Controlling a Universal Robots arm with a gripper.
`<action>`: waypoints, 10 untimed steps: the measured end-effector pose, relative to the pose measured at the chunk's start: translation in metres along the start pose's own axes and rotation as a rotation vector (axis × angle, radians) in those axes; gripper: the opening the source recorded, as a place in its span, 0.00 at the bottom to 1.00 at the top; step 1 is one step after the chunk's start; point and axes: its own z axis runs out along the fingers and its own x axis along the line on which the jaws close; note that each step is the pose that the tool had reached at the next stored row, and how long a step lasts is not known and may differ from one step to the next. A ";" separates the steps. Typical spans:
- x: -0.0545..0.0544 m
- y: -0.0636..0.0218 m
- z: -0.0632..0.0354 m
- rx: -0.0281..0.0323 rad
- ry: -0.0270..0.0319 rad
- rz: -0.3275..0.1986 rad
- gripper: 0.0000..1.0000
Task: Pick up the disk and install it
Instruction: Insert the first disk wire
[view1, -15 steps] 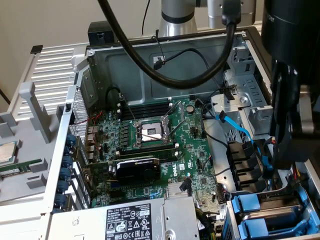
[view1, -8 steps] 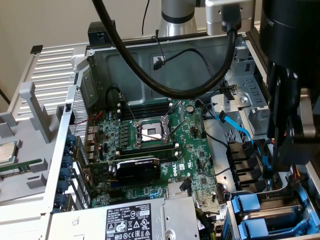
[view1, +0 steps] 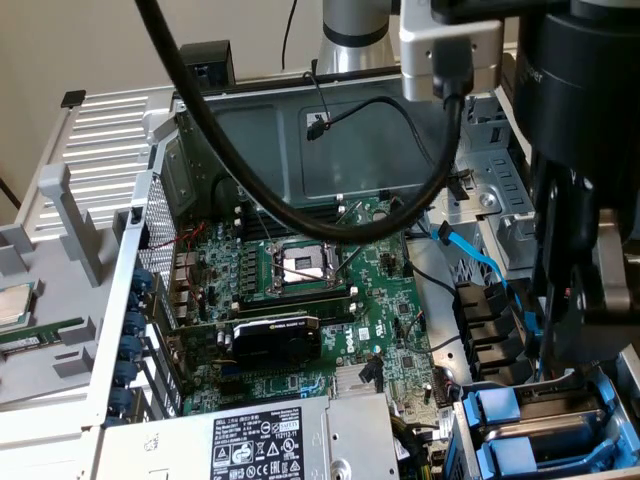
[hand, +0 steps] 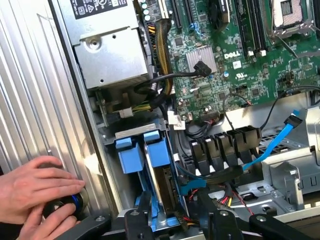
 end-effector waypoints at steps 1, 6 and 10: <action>0.000 -0.0002 0.0000 -0.0003 -0.0010 -0.004 0.49; -0.001 -0.0061 0.0011 -0.0015 -0.0067 -0.044 0.49; -0.003 -0.0148 0.0026 -0.0078 -0.0079 -0.063 0.49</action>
